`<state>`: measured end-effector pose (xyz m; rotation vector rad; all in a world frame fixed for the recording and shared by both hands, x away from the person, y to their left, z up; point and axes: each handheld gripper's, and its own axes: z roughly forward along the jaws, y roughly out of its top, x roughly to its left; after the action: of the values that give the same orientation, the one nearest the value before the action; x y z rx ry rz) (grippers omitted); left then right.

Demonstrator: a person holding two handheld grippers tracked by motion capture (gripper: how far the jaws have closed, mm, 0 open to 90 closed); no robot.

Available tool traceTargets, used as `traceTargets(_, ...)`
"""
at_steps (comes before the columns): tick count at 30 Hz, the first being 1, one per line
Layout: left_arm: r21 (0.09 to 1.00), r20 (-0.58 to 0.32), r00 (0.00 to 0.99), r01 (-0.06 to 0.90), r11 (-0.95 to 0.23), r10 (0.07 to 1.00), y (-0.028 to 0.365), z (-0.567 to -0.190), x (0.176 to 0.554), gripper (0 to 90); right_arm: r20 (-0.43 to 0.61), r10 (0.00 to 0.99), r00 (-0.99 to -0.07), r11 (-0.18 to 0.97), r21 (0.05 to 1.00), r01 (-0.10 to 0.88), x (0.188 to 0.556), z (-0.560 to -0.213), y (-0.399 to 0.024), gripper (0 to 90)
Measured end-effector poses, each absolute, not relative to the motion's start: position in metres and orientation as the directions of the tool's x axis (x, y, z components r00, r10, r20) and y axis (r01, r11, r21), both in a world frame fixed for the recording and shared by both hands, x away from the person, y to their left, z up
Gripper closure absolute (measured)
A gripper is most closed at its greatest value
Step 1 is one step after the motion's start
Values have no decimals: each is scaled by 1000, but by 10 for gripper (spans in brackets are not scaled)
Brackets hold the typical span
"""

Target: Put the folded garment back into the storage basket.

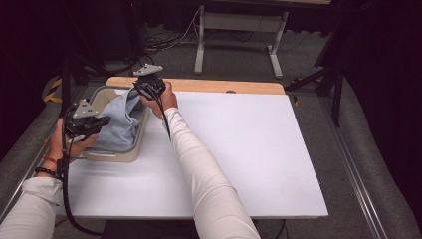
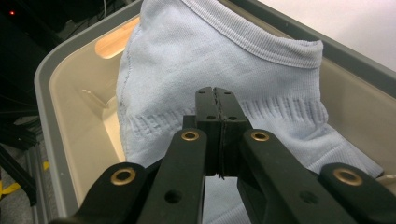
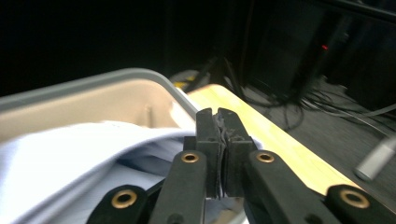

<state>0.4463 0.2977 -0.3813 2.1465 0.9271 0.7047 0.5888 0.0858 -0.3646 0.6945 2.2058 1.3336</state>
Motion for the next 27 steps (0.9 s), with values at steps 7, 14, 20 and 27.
traceTargets(7,782,196,577,396,-482,793,302,-378,449,767,-125,597,-792,475,851,224,596,-388,96,876)
traceTargets(14,829,159,535,384,-406,830,298,-369,458,466,-99,548,-830,554,786,272,595,-401,105,898)
traceTargets(20,812,138,518,429,-396,844,280,-367,481,322,-35,508,-861,569,764,304,587,-408,104,900)
traceTargets(27,799,125,482,469,-376,867,265,-371,510,275,-28,463,-886,569,776,273,566,-410,101,865)
